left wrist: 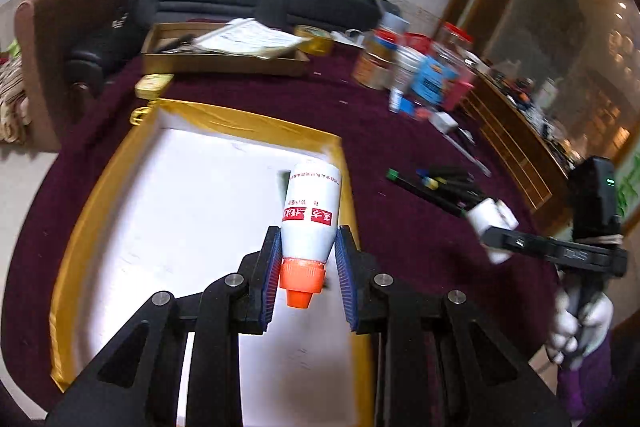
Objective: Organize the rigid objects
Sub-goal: 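Carry both bottles into the white tray and open both grippers, then return to the table and grasp the green-capped black marker with the right gripper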
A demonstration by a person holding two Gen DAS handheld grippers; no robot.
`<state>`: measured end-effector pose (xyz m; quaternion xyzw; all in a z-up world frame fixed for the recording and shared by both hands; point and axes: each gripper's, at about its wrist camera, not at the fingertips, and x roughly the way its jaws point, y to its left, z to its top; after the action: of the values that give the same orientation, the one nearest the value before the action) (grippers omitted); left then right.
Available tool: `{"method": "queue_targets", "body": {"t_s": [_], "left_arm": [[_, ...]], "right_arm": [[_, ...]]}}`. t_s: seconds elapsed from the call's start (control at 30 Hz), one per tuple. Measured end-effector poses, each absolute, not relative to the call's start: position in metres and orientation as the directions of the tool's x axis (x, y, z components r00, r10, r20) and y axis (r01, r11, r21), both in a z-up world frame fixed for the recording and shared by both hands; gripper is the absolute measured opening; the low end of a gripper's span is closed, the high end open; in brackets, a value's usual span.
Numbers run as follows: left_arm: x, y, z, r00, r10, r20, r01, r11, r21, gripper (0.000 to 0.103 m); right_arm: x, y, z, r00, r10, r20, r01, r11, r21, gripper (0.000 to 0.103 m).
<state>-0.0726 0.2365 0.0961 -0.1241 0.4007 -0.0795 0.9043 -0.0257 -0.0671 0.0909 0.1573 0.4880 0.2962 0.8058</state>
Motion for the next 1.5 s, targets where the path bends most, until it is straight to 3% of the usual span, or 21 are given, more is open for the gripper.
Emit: {"method": "queue_targets", "body": {"t_s": [0.23, 0.4, 0.9, 1.03, 1.17, 1.4, 1.5], "left_arm": [[-0.018, 0.269, 0.064, 0.632, -0.211, -0.746, -0.055, 0.948, -0.314, 0.024], [0.000, 0.285, 0.041, 0.602, -0.240, -0.761, -0.095, 0.925, -0.367, 0.024], [0.020, 0.305, 0.011, 0.573, -0.309, -0.759, -0.161, 0.866, -0.473, 0.025], [0.018, 0.305, 0.013, 0.577, -0.324, -0.749, -0.169, 0.851, -0.498, 0.033], [0.011, 0.305, 0.021, 0.600, -0.327, -0.730, -0.172, 0.839, -0.517, 0.050], [-0.013, 0.303, 0.043, 0.647, -0.346, -0.679, -0.173, 0.801, -0.573, 0.050], [-0.027, 0.290, 0.056, 0.665, -0.368, -0.650, -0.143, 0.791, -0.594, 0.056]], "right_arm": [[0.008, 0.022, 0.090, 0.259, 0.696, -0.670, -0.330, 0.715, 0.616, 0.030], [0.035, 0.075, 0.075, 0.239, 0.655, -0.716, -0.314, 0.750, 0.582, 0.030], [0.080, 0.106, 0.038, 0.237, 0.575, -0.783, -0.228, 0.816, 0.531, 0.030], [0.081, 0.102, 0.039, 0.255, 0.557, -0.790, -0.222, 0.829, 0.513, 0.035], [0.081, 0.096, 0.044, 0.267, 0.570, -0.777, -0.229, 0.821, 0.524, 0.040], [0.060, 0.065, 0.068, 0.342, 0.575, -0.744, -0.273, 0.818, 0.507, 0.040], [0.048, 0.045, 0.075, 0.374, 0.569, -0.732, -0.284, 0.822, 0.494, 0.040]]}}
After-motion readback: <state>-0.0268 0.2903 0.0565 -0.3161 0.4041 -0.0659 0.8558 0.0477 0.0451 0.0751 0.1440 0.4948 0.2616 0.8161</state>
